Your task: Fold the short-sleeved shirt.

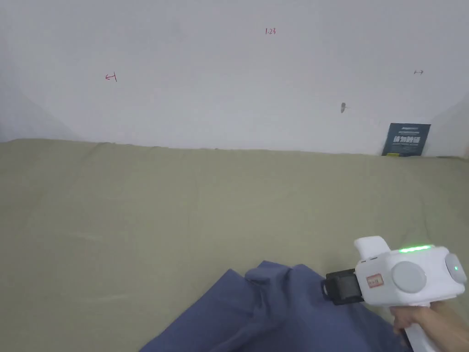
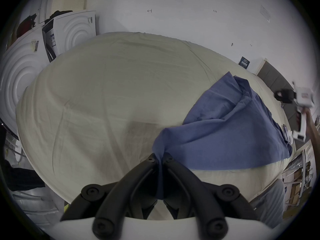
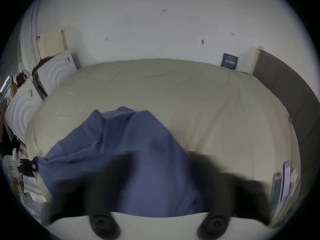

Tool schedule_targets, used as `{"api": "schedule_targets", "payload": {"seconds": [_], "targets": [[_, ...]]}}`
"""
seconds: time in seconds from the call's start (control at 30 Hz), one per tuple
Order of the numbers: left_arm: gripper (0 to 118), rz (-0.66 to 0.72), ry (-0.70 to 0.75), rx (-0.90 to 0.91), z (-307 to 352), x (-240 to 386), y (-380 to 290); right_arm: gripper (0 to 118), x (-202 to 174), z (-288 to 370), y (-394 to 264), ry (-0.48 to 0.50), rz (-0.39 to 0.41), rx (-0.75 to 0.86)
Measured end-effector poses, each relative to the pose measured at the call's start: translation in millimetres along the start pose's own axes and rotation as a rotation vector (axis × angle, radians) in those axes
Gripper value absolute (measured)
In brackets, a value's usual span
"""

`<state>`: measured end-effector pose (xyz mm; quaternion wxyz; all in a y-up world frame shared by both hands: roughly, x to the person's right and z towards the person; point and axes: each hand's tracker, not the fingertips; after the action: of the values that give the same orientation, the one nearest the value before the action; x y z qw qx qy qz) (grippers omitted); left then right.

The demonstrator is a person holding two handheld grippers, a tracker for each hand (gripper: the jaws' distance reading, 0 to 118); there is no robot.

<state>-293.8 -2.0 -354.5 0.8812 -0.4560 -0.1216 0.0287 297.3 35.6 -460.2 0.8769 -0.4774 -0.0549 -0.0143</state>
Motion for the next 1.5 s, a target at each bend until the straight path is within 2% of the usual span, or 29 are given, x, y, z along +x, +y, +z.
{"api": "schedule_targets", "payload": {"seconds": [0.07, 0.17, 0.27, 0.3, 0.33, 0.37, 0.4, 0.43, 0.47, 0.5, 0.53, 0.57, 0.63, 0.73, 0.9, 0.97, 1.17, 1.27, 1.5], "targets": [[1, 0.004, -0.001, -0.004, -4.2, -8.4, 1.6, 116, 6.6, -23.9, 16.0, -0.027, 0.039, -0.054], [1, -0.007, 0.002, -0.015, -6.3, -8.3, 4.8, 116, -13.5, -44.9, 15.3, -0.049, 0.07, -0.082], [1, -0.014, 0.004, -0.027, -8.1, -8.8, 7.2, 115, 0.4, -91.9, 25.4, 0.011, 0.128, -0.158], [1, -0.016, 0.005, -0.029, -9.6, -8.4, 7.5, 110, 1.2, -101.1, 23.7, 0.013, 0.144, -0.193], [1, -0.016, 0.005, -0.036, -11.1, -8.4, 8.7, 97, 2.3, -107.4, 20.6, 0.008, 0.159, -0.199], [1, -0.017, 0.003, -0.038, -11.6, -8.6, 9.6, 97, -2.7, -94.1, 15.8, 0.035, 0.123, -0.162], [1, -0.022, 0.006, -0.041, -12.2, -8.7, 10.4, 87, -10.5, -74.0, 12.9, -0.009, 0.115, -0.155], [1, -0.029, 0.009, -0.044, -11.9, -3.6, 10.6, 59, -11.9, -65.0, 10.8, 0.025, 0.114, -0.132], [1, -0.027, 0.009, -0.047, -11.5, -0.1, 11.0, 20, -15.8, -54.8, 10.1, 0.005, 0.15, -0.102], [1, -0.025, 0.011, -0.05, -11.1, 1.2, 12.1, 2, -17.7, -46.7, 12.9, -0.027, 0.168, -0.091], [1, -0.021, 0.011, -0.05, -10.1, 2.6, 13.4, 2, -23.1, -33.8, 12.2, -0.067, 0.191, -0.062], [1, -0.02, 0.014, -0.053, -9.7, 4.1, 14.9, 2, -24.5, -22.1, 11.5, 0.002, 0.189, -0.071], [1, -0.022, 0.023, -0.055, -7.7, 6.7, 16.1, 2, -29.7, 9.8, 9.1, -0.013, 0.194, -0.021], [1, -0.026, 0.033, -0.041, -1.8, 7.6, 19.4, 2, -14.9, 52.2, 11.8, 0.023, 0.151, 0.061], [1, -0.014, 0.034, 0.032, 23.8, 22.2, 39.9, 2, -6.1, 162.9, -0.1, -0.011, 0.18, 0.231], [1, -0.008, 0.015, 0.077, 38.1, 29.3, 53.0, 2, 1.6, 204.3, -1.0, -0.008, 0.166, 0.298], [1, -0.03, -0.005, 0.25, 100.4, 64.7, 111.8, 2, 29.0, 335.2, -17.4, -0.059, 0.105, 0.493], [1, -0.06, -0.011, 0.348, 139.4, 82.3, 143.0, 2, 42.1, 384.3, -29.9, -0.082, 0.049, 0.56], [1, -0.086, 0.002, 0.516, 230.9, 111.7, 198.2, 2, 64.5, 445.6, -51.1, -0.103, -0.059, 0.662]]}}
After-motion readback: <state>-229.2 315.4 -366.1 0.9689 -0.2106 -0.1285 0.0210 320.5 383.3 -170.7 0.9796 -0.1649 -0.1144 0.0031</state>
